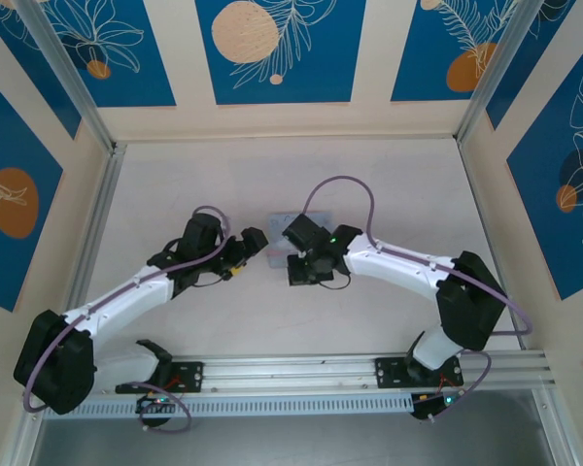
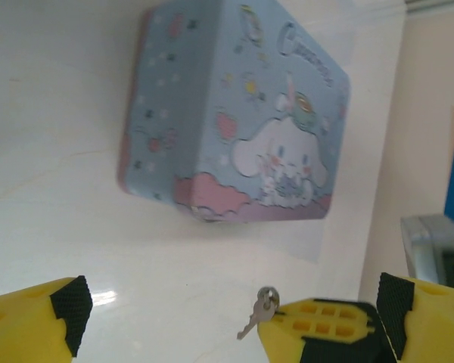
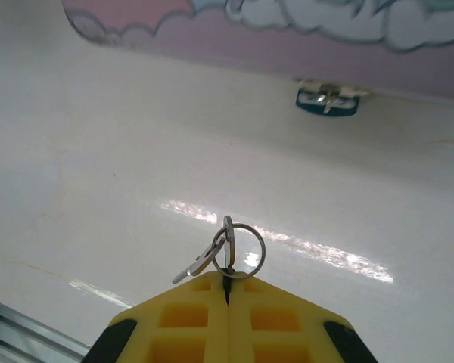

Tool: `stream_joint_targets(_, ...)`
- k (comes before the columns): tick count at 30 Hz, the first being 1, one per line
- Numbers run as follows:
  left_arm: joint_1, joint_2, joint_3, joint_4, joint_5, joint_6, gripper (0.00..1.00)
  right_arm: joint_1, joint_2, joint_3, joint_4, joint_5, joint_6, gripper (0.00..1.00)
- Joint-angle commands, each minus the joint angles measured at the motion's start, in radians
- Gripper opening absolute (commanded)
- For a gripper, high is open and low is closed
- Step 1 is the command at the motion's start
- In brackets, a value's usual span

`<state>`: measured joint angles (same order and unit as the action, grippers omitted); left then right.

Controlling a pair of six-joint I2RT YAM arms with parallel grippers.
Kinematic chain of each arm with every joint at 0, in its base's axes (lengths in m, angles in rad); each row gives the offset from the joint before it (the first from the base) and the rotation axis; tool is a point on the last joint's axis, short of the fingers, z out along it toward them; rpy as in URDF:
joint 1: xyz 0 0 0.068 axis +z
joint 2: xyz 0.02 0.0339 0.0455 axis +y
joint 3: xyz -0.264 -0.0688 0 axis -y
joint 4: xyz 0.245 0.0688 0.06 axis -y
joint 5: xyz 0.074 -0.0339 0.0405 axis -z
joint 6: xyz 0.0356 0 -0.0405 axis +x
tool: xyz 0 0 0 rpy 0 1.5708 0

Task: Unlock the padlock with the key

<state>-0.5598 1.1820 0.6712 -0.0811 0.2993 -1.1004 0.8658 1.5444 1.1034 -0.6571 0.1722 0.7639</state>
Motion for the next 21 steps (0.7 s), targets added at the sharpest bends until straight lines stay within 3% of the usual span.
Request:
stream_joint_targets(1,-0.029,0.023,0.005,0.085,0.019,0.054,0.96,-0.055,-0.055,-0.006,0.015,-0.079,0.046,0.0)
stream_joint_targets(5,-0.039,0.045,-0.008,0.138,0.035,0.097,0.88,-0.125,-0.082,-0.003,0.031,-0.137,0.059,0.0)
stream_joint_targets(8,-0.051,0.067,-0.019,0.174,0.035,0.058,0.81,-0.167,-0.094,-0.006,0.048,-0.172,0.082,0.0)
stream_joint_targets(13,-0.1,0.102,-0.02,0.26,0.015,-0.097,0.79,-0.214,-0.115,-0.024,0.103,-0.226,0.125,0.0)
stream_joint_targets(21,-0.168,0.117,0.001,0.284,-0.107,-0.417,0.74,-0.231,-0.133,-0.057,0.177,-0.241,0.176,0.0)
